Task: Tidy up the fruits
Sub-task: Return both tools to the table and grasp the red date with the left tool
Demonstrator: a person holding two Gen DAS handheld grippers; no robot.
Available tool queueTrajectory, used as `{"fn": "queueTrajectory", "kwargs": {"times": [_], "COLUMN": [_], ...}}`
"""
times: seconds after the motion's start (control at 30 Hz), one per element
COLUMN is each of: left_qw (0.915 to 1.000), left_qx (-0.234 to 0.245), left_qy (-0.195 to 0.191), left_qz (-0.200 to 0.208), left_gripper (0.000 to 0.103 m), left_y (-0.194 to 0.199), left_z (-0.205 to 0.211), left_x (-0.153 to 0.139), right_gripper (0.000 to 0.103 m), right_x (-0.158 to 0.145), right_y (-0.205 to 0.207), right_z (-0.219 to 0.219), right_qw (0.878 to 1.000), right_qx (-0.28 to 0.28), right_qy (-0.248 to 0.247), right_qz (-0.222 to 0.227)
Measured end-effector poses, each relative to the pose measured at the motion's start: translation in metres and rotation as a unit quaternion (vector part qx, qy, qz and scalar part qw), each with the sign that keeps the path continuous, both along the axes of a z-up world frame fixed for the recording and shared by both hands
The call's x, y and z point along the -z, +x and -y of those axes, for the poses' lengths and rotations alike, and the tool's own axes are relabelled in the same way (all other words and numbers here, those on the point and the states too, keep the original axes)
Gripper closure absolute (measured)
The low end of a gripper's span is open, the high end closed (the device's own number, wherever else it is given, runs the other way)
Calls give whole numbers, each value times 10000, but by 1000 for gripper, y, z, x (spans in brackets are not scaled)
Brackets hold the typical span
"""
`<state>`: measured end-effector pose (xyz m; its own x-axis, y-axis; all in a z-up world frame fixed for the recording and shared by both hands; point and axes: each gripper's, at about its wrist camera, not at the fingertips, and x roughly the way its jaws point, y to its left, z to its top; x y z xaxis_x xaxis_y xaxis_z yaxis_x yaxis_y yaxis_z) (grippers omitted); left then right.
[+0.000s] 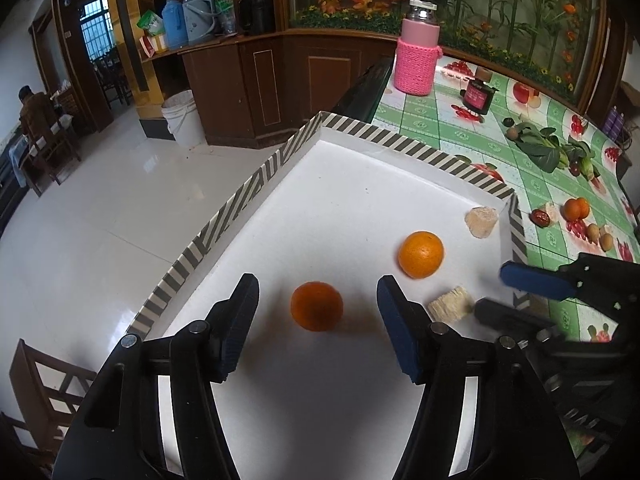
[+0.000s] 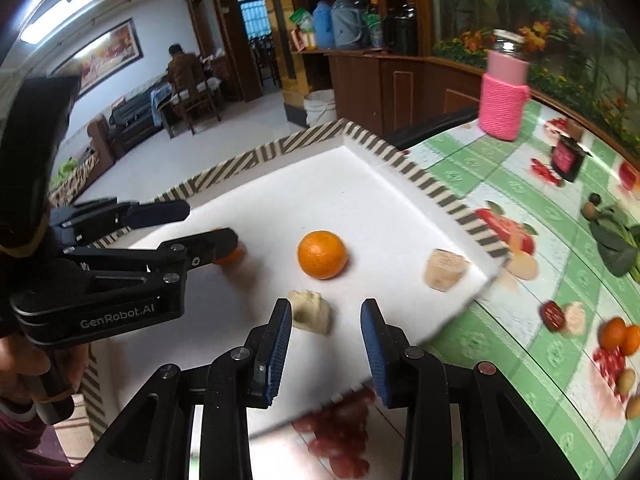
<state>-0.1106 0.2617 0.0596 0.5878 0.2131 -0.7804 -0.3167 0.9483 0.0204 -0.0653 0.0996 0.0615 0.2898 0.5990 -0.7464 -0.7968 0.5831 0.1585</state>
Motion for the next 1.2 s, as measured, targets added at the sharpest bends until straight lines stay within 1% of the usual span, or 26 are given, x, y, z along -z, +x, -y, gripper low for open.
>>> {"fn": "queueTrajectory", "kwargs": {"times": [0.17, 0.3, 0.47, 0.6, 0.73, 0.8, 1.0, 1.2], "left_qw": [9998, 9991, 9981, 9965, 9945, 9937, 9888, 9859], "left_qx": [42, 211, 436, 678, 924, 1026, 1420, 1620], "left_qy": [57, 67, -97, -238, -268, -253, -403, -409], "left_qz": [206, 354, 436, 425, 411, 380, 225, 27], "left_gripper": [41, 41, 41, 41, 41, 41, 41, 41], "left_y": [-8, -11, -6, 3, 13, 22, 52, 80], "left_z": [15, 37, 62, 87, 113, 125, 159, 180], "left_x": [-11, -21, -26, -27, -26, -25, -15, -3], "right_gripper": [69, 68, 68, 68, 68, 68, 68, 68], "right_x": [-6, -8, -6, -4, 2, 4, 10, 20], "right_y": [2, 5, 9, 12, 20, 22, 34, 55], "right_z": [33, 62, 95, 131, 161, 173, 207, 234], "right_qw": [9993, 9973, 9942, 9900, 9849, 9828, 9764, 9707], "right_qx": [332, 647, 1009, 1364, 1691, 1810, 2138, 2386], "right_qy": [176, 332, 368, 343, 341, 315, 229, 71], "right_qz": [-3, -62, -89, -68, -164, -163, -183, -265]}}
